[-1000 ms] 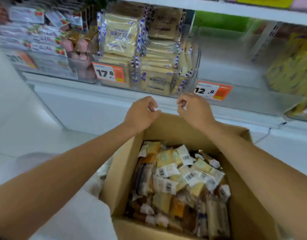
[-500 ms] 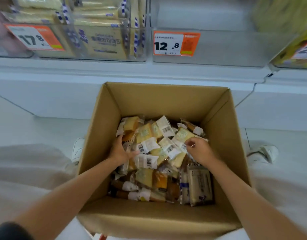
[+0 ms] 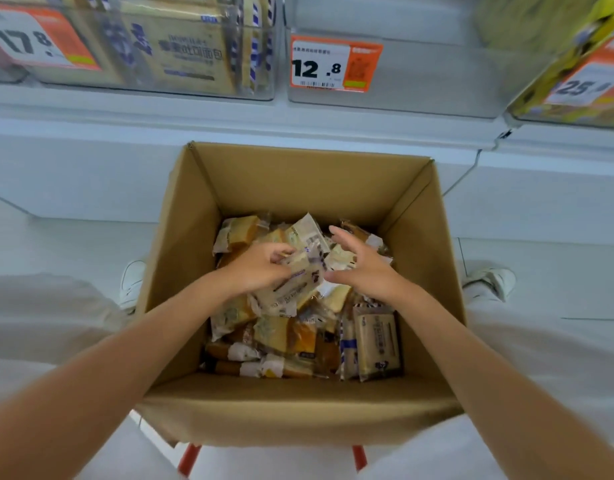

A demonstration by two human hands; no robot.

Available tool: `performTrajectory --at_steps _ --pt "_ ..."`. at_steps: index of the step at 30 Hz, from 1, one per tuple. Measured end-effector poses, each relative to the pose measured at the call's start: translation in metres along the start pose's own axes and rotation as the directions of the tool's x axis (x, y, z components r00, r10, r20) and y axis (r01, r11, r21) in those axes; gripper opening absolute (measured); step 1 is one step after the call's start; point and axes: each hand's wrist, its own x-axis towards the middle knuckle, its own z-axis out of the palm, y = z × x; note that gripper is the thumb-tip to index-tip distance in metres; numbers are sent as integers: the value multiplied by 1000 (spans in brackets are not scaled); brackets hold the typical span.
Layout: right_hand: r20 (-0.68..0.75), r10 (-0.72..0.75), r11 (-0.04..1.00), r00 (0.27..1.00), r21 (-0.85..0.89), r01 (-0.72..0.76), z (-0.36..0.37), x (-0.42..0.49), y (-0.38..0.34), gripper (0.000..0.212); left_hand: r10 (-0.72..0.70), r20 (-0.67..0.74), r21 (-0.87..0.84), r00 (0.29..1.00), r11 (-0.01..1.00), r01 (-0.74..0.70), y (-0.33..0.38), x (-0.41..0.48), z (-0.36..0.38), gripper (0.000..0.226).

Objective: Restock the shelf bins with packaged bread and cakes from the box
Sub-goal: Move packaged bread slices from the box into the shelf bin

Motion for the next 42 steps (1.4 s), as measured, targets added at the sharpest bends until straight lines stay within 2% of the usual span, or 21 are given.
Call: performTrajectory --at_steps 2,4,7,9,12,14,17,18,20,23,25,27,29,30,32,33,34,36,38,40,42 --pt "36 -33 998 999 47 32 4 -5 -5 52 17 121 -61 992 998 -10 18 -6 0 51" --pt "6 -29 989 1000 148 27 4 -13 -6 35 23 136 -273 990 962 15 29 -14 -3 55" --pt "-38 69 942 997 332 -53 -1 -19 0 43 -89 100 -698 991 703 134 28 -25 -10 60" --pt "-19 99 889 995 450 -80 -2 -19 2 37 -122 131 -677 984 714 179 21 -31 -6 48" --pt "39 127 894 991 428 -132 -4 -18 17 40 -226 57 -611 972 762 213 12 -35 8 35" --pt "42 190 895 981 403 -190 -5 -20 26 56 -249 8 -593 968 778 205 5 -32 13 29" --pt "-21 162 900 987 414 -139 -4 -16 29 86 -190 9 -446 982 878 174 0 -31 16 28" --pt "-20 134 906 991 407 -115 -3 -14 26 86 -181 5 -443 983 881 165 -2 -30 18 27" --pt "-23 144 930 989 345 -128 -2 -8 22 68 -210 3 -543 978 821 178 -2 -29 20 24" --pt "-90 252 965 964 96 -244 -1 -8 31 51 -267 32 -649 963 728 223 -6 -27 15 36" --pt "-65 237 968 969 105 -229 3 -10 33 58 -279 93 -599 956 751 278 -10 -26 9 49" --pt "31 164 968 986 187 -167 10 -12 14 62 -257 177 -459 950 832 311 -7 -26 6 70" --pt "117 93 986 989 130 -108 18 -7 0 52 -208 214 -445 954 849 285 2 -26 3 81" --pt "103 70 988 992 127 -83 21 -5 -4 41 -189 183 -529 965 808 259 7 -27 2 75" --pt "-35 128 943 991 314 -111 20 -5 -12 32 -224 86 -788 971 581 204 9 -24 -1 64" --pt "-70 208 862 976 485 -149 18 -4 -11 37 -221 69 -858 973 485 171 7 -24 -2 63" --pt "-57 271 751 961 637 -174 15 -3 -7 44 -183 94 -868 979 466 171 7 -25 0 63" --pt "10 296 632 955 748 -203 11 -6 -6 46 -109 160 -792 981 579 193 9 -29 15 63" --pt "72 271 637 960 734 -235 7 -12 1 39 -176 99 -764 979 617 188 12 -25 28 55" --pt "78 312 701 947 653 -285 2 -19 13 43 -296 -91 -753 951 646 129 8 -18 29 51" --pt "-33 444 848 895 338 -409 0 -25 37 51 -328 -219 -663 919 741 107 -3 -12 21 49"
